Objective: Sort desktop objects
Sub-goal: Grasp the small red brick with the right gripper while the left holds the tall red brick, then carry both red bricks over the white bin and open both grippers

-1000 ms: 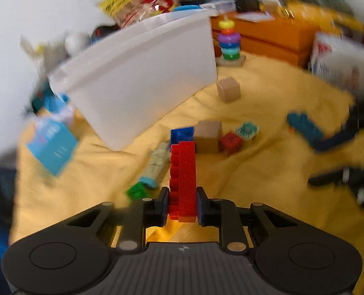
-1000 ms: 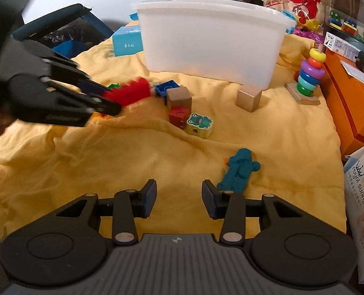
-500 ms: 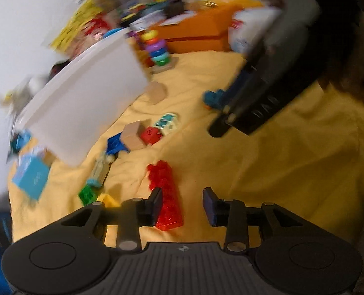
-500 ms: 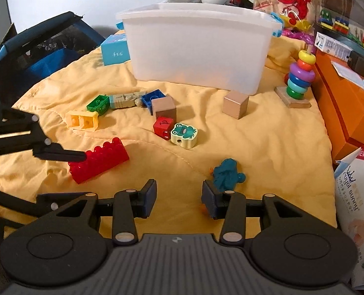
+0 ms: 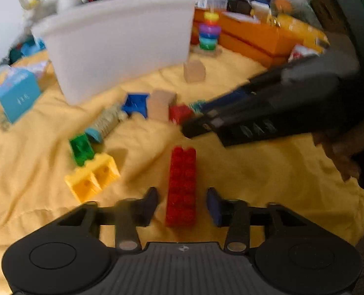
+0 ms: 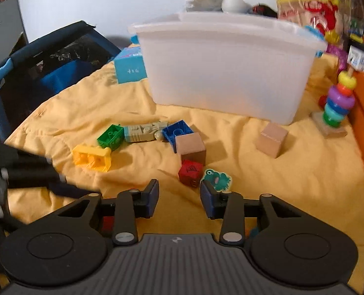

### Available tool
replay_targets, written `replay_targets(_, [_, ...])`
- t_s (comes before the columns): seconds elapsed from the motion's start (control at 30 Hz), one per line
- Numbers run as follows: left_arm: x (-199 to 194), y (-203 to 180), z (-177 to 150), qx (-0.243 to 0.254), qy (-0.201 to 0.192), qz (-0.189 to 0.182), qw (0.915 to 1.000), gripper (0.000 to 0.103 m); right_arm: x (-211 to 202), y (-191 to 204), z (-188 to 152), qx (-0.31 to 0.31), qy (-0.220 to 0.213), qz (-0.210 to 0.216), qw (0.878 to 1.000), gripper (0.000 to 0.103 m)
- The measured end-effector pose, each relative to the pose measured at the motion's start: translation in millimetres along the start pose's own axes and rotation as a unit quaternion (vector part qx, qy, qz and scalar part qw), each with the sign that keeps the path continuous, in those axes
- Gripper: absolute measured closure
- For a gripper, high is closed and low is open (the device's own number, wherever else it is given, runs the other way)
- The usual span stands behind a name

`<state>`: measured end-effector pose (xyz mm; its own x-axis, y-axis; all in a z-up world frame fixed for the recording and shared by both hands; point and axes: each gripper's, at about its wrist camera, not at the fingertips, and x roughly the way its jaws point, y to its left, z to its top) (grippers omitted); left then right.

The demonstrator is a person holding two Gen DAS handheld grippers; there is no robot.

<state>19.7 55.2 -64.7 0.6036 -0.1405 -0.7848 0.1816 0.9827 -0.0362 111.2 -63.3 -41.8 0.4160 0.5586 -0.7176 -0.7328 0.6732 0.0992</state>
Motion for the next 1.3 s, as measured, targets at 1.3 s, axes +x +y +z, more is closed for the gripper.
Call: replay_targets(1.3, [-77,34,91,-0.018,-0.146,0.056,0.9875,0.076,-72,-11,8,-0.035,-0.072,-0.049,0.996,0.077])
